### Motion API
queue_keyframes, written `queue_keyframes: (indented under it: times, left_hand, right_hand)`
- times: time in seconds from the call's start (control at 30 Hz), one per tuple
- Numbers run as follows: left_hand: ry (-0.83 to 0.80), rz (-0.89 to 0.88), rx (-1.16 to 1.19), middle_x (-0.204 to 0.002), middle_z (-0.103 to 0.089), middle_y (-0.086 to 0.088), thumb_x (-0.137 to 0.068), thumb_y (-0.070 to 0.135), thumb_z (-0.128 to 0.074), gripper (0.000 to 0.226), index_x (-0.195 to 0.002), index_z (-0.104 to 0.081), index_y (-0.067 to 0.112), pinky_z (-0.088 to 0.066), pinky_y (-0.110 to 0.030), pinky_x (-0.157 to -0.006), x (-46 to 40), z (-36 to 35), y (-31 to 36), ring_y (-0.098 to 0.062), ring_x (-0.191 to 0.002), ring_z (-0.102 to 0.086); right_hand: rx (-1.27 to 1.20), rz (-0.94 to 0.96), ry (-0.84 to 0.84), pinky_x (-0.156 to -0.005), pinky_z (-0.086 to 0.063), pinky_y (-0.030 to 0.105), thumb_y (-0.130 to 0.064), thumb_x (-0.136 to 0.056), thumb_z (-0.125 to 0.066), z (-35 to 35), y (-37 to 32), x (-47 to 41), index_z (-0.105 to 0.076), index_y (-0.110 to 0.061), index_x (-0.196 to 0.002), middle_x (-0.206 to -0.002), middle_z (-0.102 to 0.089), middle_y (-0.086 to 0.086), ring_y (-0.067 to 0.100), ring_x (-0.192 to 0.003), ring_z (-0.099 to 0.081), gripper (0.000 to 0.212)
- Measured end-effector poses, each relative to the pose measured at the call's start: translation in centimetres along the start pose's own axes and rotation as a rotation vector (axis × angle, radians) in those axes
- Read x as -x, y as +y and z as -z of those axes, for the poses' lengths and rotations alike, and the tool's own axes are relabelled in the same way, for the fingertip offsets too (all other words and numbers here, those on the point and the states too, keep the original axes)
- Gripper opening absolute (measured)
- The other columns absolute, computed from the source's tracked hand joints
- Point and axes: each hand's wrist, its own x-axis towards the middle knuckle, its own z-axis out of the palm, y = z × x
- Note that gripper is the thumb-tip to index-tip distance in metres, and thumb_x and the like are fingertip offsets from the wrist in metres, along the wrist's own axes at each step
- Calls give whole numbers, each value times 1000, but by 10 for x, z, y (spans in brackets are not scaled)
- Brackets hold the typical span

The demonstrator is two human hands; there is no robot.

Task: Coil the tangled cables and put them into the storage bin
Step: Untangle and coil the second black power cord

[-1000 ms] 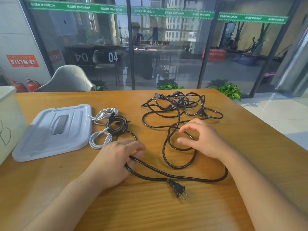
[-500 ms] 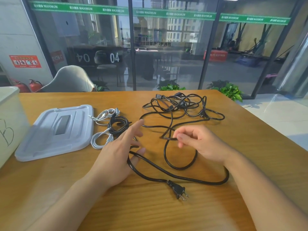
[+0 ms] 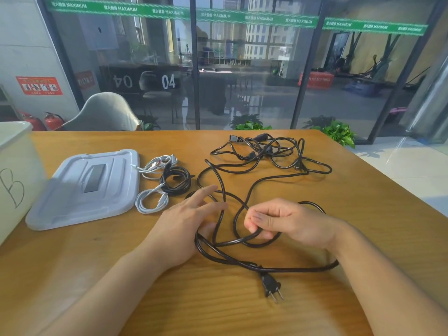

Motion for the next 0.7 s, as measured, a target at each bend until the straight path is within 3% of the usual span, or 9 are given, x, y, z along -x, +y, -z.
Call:
queue_keyframes:
  times: [0.07,0.2,0.3,0.37,0.43,0.57,0.7]
  left_hand:
    - [-27,-23,-5,-165,-25,17,-105,36,-54,38,-140,-52,49,-51,-41,-103,-1,-1,-1,-7,-134,-48]
    - [-47,-26,-3,-156,-36,14,-106,36,-52,24,-126,-60,46,-48,-43,-105,-1,-2,-2,-8,-132,-46]
    - [-49,-13,12,-149,-45,15,-105,47,-49,21,-120,-64,43,-46,-44,-106,-2,-1,0,-10,-132,-48]
    - [-53,-14,43,-146,-50,15,-101,63,-47,34,-113,-67,39,-44,-42,-106,-3,0,5,-11,-131,-49]
    - [-56,-16,76,-144,-52,14,-96,70,-49,40,-106,-69,36,-44,-39,-106,-3,1,8,-11,-130,-50]
    - [-31,1,138,-142,-54,14,-95,56,-65,24,-103,-69,33,-46,-39,-106,0,1,7,-9,-130,-51]
    - [-12,9,139,-141,-53,20,-93,51,-69,20,-107,-65,37,-48,-36,-103,1,3,9,-3,-128,-50]
  right_hand:
    - [2,-12,-28,-77,-39,15,-37,-110,-42,-1,1,-2,-62,-27,-88,-76,-42,6,12,-71,-40,31]
    - [28,-9,-15,-81,-41,12,-35,-110,-45,-1,2,-2,-65,-25,-90,-74,-54,-6,9,-74,-50,30]
    - [66,12,318,-82,-48,12,-37,-106,-56,-5,8,-11,-75,-30,-94,-84,-69,-11,3,-84,-64,23]
    - [117,13,545,-82,-53,19,-34,-104,-62,-6,15,-25,-77,-34,-99,-94,-75,-11,3,-90,-67,15]
    - [205,-45,604,-90,-53,27,-36,-103,-64,-5,20,-42,-74,-40,-112,-104,-75,-14,4,-101,-67,14]
    - [384,-105,712,-89,-50,26,-39,-99,-68,-10,27,-71,-58,-37,-140,-108,-69,-19,0,-97,-64,43]
    - [473,-143,744,-82,-53,26,-41,-95,-72,-18,34,-81,-54,-31,-147,-99,-70,-18,2,-83,-62,55]
